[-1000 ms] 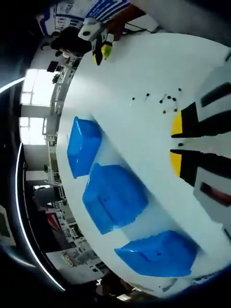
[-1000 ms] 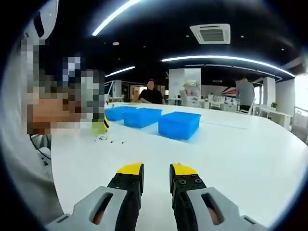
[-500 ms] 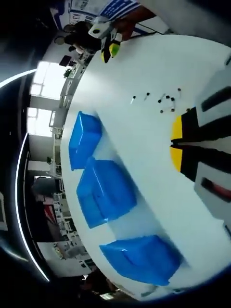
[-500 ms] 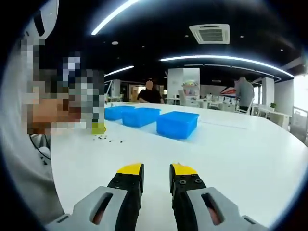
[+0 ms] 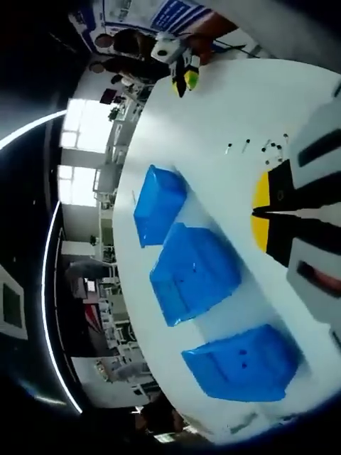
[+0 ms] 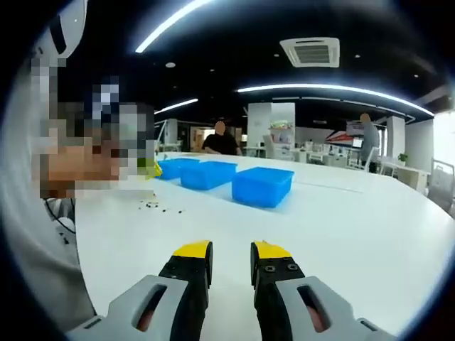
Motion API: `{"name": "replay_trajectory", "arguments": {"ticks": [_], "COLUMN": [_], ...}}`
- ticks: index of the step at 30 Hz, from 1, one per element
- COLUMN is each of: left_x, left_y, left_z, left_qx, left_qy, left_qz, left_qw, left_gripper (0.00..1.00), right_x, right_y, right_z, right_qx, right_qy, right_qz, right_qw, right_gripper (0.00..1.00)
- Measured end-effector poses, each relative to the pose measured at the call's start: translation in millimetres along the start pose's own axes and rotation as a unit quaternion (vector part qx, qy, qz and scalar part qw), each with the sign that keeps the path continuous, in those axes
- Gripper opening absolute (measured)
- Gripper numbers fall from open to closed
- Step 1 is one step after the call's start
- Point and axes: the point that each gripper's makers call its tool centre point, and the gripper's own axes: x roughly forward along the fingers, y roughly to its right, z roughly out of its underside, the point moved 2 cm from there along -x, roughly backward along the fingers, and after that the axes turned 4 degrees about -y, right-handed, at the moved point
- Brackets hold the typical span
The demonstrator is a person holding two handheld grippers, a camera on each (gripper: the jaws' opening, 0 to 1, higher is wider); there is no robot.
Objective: Pick up the resistors one by one and place each resistor into its matching bin, sorting the parts by color and model until every resistor is separated into the correct bin for its type
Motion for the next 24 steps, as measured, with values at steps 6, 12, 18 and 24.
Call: {"name": "replay_trajectory", "arguments": {"ticks": [6,12,18,24], "left_x": [15,21,21,23], "left_y": [7.4,13.0,10.2,9.7], "left_z": [32.5,30.6,29.7,28.1], "left_qx": [-0.034,-0.068,-0.064,-0.059], "left_qy": [-0.058,-0.034,-0.034,-0.035], "left_qz": [-0.019,-0.017,-0.026,-0.031], "left_qw": [0.9976,0.9970,0.9970,0.9972], "left_gripper": [0.10,0.11,0.11,0.11], "right_x": [-5,-1,1,-1], "right_y": [3,0,-2,-1], "right_z": [6.2,6.0,2.1,4.6], "right_qx": [0.008,0.004,0.000,0.002], "right_qy": [-0.005,-0.008,-0.005,-0.005], "right_qz": [0.009,0.001,-0.004,-0.003], "right_qw": [0.9999,1.0000,1.0000,1.0000], "right_gripper": [0.24,0.24,0.24,0.24]}}
